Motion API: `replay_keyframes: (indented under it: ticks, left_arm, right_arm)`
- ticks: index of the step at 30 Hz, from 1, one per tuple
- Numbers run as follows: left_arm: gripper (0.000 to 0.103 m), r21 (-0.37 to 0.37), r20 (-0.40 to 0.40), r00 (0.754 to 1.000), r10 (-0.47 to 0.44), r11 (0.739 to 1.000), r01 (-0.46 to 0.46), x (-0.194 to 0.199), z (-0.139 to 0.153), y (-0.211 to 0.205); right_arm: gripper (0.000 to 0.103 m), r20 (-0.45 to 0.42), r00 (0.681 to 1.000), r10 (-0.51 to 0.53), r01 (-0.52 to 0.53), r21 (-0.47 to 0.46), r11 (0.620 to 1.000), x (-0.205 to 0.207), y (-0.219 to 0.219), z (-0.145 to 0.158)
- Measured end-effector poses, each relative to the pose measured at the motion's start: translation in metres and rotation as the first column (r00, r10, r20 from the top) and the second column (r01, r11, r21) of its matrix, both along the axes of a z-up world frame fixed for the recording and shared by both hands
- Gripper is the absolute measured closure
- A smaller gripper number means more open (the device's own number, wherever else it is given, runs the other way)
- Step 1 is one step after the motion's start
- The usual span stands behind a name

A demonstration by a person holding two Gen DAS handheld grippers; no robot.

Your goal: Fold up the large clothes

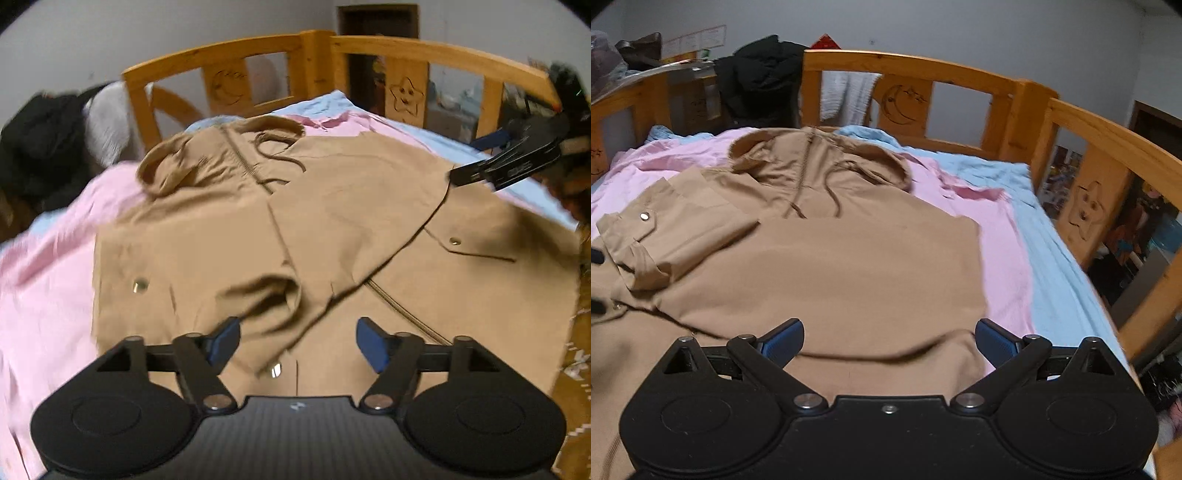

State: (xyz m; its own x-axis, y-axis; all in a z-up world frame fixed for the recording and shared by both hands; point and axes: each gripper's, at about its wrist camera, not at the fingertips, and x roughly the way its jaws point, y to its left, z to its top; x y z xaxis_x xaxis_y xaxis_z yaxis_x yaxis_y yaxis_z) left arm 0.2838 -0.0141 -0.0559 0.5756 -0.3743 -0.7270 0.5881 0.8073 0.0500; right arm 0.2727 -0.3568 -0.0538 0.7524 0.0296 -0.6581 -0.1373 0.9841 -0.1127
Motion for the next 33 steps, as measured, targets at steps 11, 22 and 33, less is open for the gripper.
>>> replay_keyframes:
  ticks: [11,22,33]
  left_arm:
    - [0.011,-0.057,-0.081,0.832,0.549,0.831,-0.554,-0.004,0.014,0.131]
    - [0.007,-0.040,-0.090,0.731,0.676,0.731,-0.681,0.008,0.014,0.186]
    - [0.007,-0.066,-0.066,0.790,0.610,0.787,-0.614,0.036,0.009,0.146]
  right_arm:
    - [0.018,0.027,0.890,0.456,-0.457,0.084,0.886,0.051,0.183,-0.011]
    - [0.087,0.003,0.830,0.558,-0.558,0.013,0.830,0.054,0.311,-0.031]
    - [0.102,0.163,0.984,0.065,-0.102,0.234,0.967,-0.007,0.131,0.042]
